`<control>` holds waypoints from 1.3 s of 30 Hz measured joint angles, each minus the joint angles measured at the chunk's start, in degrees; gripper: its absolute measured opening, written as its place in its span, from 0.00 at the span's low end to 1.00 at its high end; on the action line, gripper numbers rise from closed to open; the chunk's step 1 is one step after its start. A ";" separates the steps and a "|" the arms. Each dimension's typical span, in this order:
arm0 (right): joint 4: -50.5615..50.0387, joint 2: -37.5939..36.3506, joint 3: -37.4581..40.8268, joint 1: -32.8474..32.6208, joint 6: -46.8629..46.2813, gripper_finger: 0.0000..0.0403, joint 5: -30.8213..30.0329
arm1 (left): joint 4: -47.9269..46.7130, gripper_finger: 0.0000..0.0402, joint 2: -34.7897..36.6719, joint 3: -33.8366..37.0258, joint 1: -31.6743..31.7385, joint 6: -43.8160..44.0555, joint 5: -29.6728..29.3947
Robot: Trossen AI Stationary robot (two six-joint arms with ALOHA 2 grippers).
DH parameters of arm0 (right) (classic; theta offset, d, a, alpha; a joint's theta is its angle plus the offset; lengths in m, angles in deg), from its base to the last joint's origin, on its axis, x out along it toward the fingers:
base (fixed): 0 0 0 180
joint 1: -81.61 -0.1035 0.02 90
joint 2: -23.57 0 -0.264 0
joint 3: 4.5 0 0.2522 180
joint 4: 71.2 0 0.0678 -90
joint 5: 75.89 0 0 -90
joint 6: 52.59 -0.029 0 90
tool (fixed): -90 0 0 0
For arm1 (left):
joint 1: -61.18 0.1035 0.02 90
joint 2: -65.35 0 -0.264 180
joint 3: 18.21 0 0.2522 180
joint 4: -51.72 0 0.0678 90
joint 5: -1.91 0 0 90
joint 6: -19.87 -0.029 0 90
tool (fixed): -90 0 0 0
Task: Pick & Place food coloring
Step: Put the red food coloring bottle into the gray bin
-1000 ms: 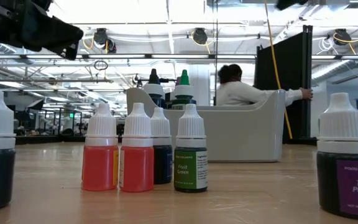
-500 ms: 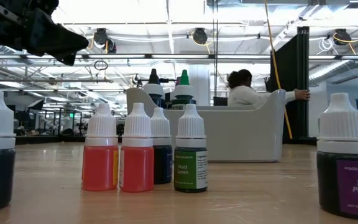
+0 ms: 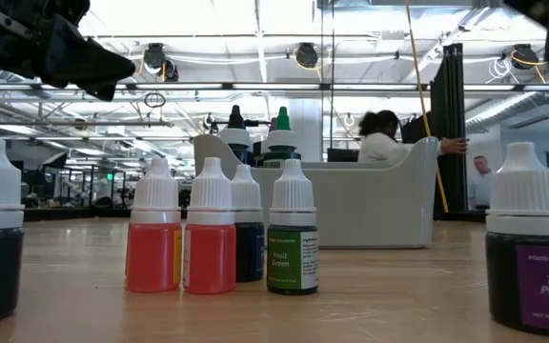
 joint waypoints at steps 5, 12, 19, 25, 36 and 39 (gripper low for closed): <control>5.29 0.02 5.25 1.42 -0.08 0.44 5.58 | -0.44 0.12 0.00 0.00 0.00 -0.02 0.00; 8.34 0.00 10.91 3.21 -0.10 0.43 7.20 | -0.48 0.12 0.00 0.00 0.00 -0.28 0.00; 10.12 0.00 14.06 4.65 -0.64 0.42 10.84 | -0.46 0.12 0.00 0.00 0.00 -0.35 -0.02; 13.95 0.00 16.23 4.70 -0.06 0.41 11.83 | -0.41 0.12 0.00 0.00 0.00 -0.34 -0.02; 15.81 0.00 18.53 4.70 -0.06 0.39 13.44 | -0.36 0.12 0.00 0.00 0.00 -0.33 -0.07; 16.05 0.00 18.53 4.70 -0.08 0.36 13.51 | -0.37 0.12 0.00 0.00 0.00 -0.33 -0.07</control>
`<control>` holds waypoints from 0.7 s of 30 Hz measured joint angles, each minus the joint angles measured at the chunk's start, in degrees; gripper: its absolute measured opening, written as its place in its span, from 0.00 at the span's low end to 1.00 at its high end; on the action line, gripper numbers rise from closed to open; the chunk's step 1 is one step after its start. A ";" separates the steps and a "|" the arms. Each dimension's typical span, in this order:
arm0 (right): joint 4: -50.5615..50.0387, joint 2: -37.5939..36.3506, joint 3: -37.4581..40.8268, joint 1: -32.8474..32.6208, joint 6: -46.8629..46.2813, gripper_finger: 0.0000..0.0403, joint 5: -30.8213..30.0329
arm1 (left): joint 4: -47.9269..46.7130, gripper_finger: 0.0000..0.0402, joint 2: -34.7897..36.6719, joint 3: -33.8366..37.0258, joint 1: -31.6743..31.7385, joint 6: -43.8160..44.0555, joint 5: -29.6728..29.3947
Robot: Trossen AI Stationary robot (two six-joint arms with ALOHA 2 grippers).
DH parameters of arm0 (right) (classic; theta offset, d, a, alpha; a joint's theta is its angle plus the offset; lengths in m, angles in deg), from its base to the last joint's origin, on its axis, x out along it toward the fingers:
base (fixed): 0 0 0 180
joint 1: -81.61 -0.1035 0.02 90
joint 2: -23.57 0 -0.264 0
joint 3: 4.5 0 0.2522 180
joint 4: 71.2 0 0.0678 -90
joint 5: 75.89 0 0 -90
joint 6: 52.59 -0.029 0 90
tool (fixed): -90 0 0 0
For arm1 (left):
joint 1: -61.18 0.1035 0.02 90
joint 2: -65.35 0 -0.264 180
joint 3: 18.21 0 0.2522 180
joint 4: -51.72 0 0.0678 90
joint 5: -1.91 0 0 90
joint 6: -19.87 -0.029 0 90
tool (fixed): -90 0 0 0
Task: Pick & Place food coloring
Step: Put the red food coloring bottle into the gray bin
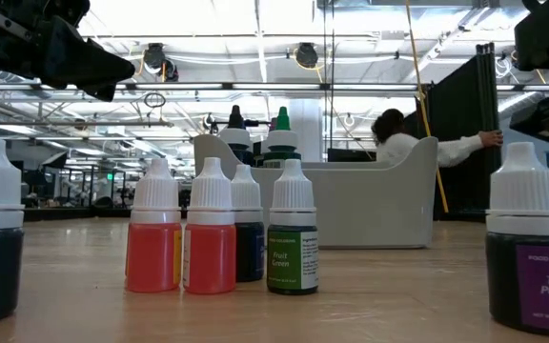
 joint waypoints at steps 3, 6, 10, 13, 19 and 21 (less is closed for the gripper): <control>0.03 0.00 0.00 0.00 0.01 0.33 -0.01 | 0.00 0.12 0.00 0.00 0.00 0.00 0.00; 0.03 0.00 0.00 0.00 0.00 0.29 -0.09 | 0.00 0.12 0.00 0.00 0.00 0.02 0.00; -0.01 0.00 0.00 0.00 -1.08 0.21 0.42 | 0.00 0.12 0.00 0.00 0.00 0.02 0.00; 0.03 -0.02 0.00 0.00 -0.92 0.15 1.18 | 0.00 0.12 0.00 0.00 0.00 0.02 0.00; 1.36 -0.07 -0.01 0.18 1.06 0.11 1.96 | 0.00 0.12 0.00 0.00 0.00 0.02 0.00; 1.17 -0.04 -0.47 0.48 1.78 0.12 2.82 | 0.00 0.12 0.00 0.00 0.00 0.03 0.00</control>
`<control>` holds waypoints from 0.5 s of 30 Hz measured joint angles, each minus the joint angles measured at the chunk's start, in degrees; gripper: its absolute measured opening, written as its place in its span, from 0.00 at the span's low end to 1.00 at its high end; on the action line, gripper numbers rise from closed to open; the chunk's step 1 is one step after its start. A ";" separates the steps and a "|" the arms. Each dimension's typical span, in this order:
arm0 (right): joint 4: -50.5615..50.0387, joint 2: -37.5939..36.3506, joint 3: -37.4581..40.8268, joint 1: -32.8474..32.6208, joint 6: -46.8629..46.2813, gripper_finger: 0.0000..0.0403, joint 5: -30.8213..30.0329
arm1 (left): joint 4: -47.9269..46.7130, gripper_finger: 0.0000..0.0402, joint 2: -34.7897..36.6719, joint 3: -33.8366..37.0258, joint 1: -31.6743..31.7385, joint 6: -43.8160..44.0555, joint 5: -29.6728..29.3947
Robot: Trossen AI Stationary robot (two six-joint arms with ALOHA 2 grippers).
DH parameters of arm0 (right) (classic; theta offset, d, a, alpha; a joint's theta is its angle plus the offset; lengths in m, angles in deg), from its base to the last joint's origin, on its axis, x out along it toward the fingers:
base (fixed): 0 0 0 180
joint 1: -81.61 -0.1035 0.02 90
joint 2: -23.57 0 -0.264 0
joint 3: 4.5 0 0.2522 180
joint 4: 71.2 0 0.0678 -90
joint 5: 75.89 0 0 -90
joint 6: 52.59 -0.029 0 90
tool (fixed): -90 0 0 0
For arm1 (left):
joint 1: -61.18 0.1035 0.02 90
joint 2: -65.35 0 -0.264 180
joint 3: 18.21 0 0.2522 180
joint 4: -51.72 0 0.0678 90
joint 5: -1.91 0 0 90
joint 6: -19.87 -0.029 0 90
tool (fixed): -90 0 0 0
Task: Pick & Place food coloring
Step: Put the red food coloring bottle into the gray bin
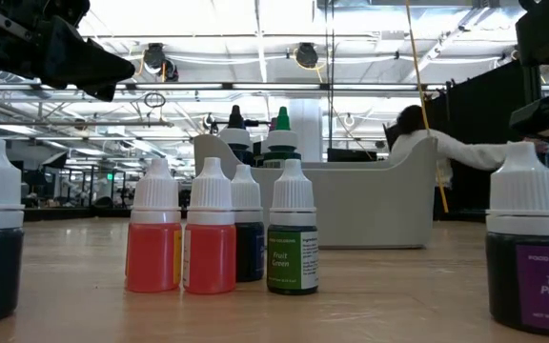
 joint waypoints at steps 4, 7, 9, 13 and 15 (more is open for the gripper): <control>-1.96 0.02 -3.84 0.74 3.00 0.13 -0.09 | 0.00 0.12 0.00 0.00 0.00 -0.01 0.00; -3.93 0.02 -8.11 1.36 7.43 0.13 -0.34 | 0.00 0.12 0.00 0.00 0.00 -0.01 0.00; -4.33 0.02 -11.45 1.76 11.34 0.13 -1.53 | 0.00 0.12 0.00 0.00 0.00 -0.01 0.00; -5.17 0.02 -18.08 2.90 21.50 0.13 -3.92 | 0.00 0.12 0.00 0.00 0.00 -0.01 0.00; -5.56 0.00 -21.47 3.59 26.51 0.13 -5.35 | 0.00 0.12 0.00 0.00 0.00 -0.01 0.00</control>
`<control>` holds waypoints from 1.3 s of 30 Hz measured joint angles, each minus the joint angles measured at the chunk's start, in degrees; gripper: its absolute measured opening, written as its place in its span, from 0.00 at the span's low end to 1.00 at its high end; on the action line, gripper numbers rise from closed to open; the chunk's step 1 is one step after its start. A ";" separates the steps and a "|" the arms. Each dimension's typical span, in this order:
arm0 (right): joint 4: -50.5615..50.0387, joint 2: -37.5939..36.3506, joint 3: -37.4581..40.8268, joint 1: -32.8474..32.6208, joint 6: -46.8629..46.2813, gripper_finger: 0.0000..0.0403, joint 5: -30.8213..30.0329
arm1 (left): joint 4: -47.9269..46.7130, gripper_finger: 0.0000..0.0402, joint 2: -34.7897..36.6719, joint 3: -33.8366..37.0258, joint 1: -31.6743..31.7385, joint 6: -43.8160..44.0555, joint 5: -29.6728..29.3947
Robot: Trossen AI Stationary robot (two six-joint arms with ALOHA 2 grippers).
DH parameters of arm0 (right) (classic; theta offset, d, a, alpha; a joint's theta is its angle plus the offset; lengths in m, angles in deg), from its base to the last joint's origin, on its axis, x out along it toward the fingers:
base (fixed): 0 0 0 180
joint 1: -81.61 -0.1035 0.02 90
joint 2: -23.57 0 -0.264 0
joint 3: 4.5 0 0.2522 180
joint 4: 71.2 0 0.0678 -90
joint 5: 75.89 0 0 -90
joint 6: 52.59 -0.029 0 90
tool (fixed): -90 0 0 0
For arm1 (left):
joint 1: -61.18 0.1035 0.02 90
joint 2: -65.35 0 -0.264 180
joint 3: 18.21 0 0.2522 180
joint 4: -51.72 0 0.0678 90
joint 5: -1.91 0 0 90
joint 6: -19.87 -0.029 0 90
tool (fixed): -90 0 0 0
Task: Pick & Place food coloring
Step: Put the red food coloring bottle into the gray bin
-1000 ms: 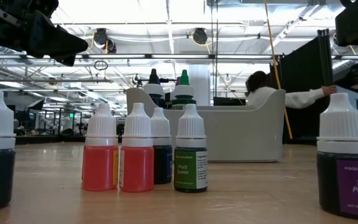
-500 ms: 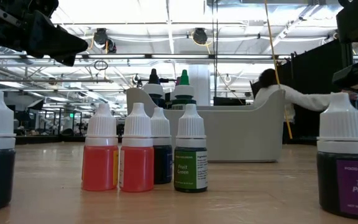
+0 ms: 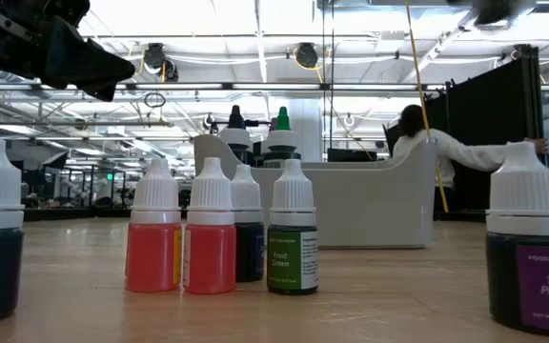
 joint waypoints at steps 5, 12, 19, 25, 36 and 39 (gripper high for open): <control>-5.24 -2.05 -6.34 1.82 7.34 0.13 -1.18 | -0.04 0.12 0.00 0.00 0.00 0.00 0.02; -13.48 -12.43 -6.91 2.09 5.88 0.12 -10.66 | -0.43 0.12 -0.02 0.00 0.00 -0.01 0.02; -19.41 -19.84 -6.51 1.44 4.20 0.12 -17.73 | -0.42 0.12 -0.02 0.00 0.00 -1.57 0.02; -21.33 -27.70 0.49 1.44 1.94 0.12 -17.73 | -0.42 0.12 -0.02 0.00 0.00 -1.64 0.02; -5.23 -44.73 22.61 1.76 0.05 0.12 -17.75 | -0.42 0.12 -0.02 0.00 0.00 -2.00 0.02; -2.16 -46.13 25.53 2.68 0.06 0.12 -17.56 | -0.41 0.12 -0.02 0.00 0.00 -2.03 0.02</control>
